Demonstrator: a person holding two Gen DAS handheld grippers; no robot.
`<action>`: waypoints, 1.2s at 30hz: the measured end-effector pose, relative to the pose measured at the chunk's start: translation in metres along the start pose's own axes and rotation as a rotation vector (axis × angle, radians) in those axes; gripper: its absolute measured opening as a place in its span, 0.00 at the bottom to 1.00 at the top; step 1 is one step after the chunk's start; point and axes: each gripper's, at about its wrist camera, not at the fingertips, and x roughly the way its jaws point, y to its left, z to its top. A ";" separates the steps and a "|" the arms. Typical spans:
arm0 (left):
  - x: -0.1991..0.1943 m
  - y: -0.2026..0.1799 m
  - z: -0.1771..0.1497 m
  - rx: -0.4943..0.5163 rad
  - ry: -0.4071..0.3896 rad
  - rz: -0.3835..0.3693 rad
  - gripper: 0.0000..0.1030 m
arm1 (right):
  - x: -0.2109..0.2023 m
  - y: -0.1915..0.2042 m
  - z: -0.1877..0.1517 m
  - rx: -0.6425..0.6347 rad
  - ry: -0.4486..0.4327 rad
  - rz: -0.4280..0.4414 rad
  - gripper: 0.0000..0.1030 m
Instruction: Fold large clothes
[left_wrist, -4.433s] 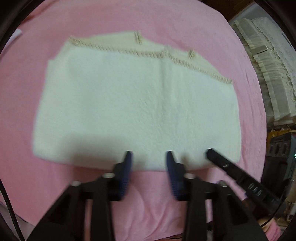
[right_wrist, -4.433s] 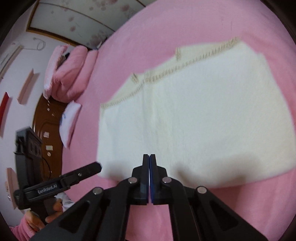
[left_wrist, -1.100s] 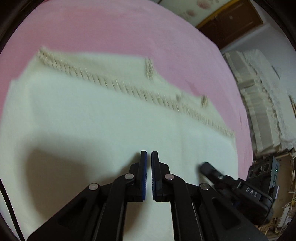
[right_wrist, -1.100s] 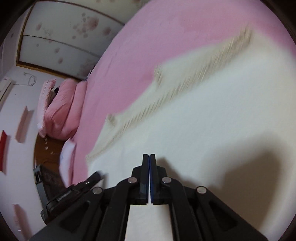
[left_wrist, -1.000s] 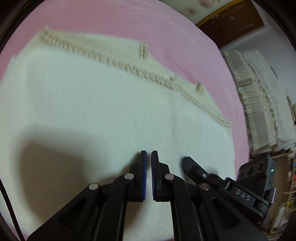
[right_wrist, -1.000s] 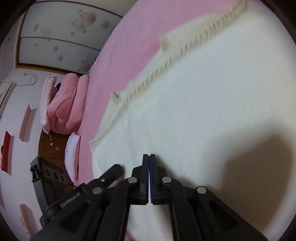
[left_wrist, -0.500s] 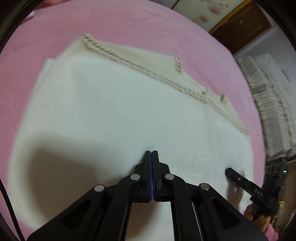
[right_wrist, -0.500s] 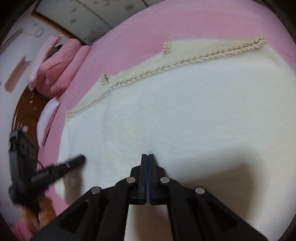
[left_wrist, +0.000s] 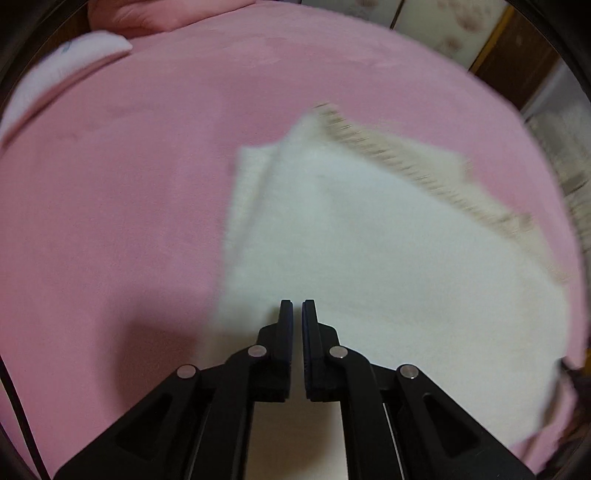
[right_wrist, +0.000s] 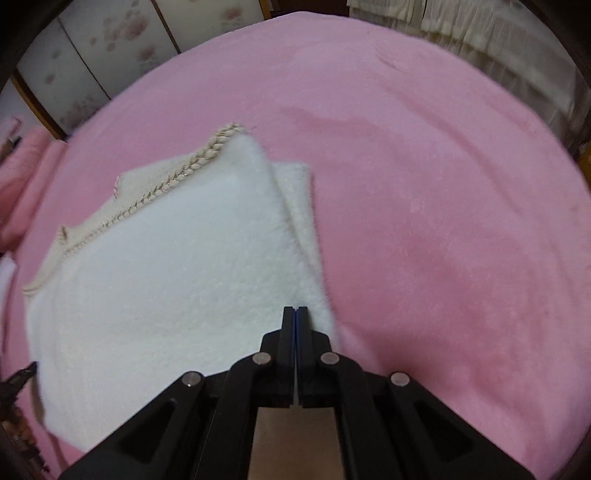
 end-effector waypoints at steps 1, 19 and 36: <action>-0.008 -0.014 -0.008 -0.017 -0.016 -0.105 0.02 | -0.004 0.008 -0.007 0.023 0.007 0.112 0.00; 0.003 -0.055 -0.085 0.059 0.162 -0.016 0.04 | 0.004 -0.002 -0.095 0.121 0.249 0.326 0.00; 0.008 0.024 -0.101 -0.061 0.257 0.096 0.01 | -0.035 0.025 -0.057 0.335 0.076 0.145 0.00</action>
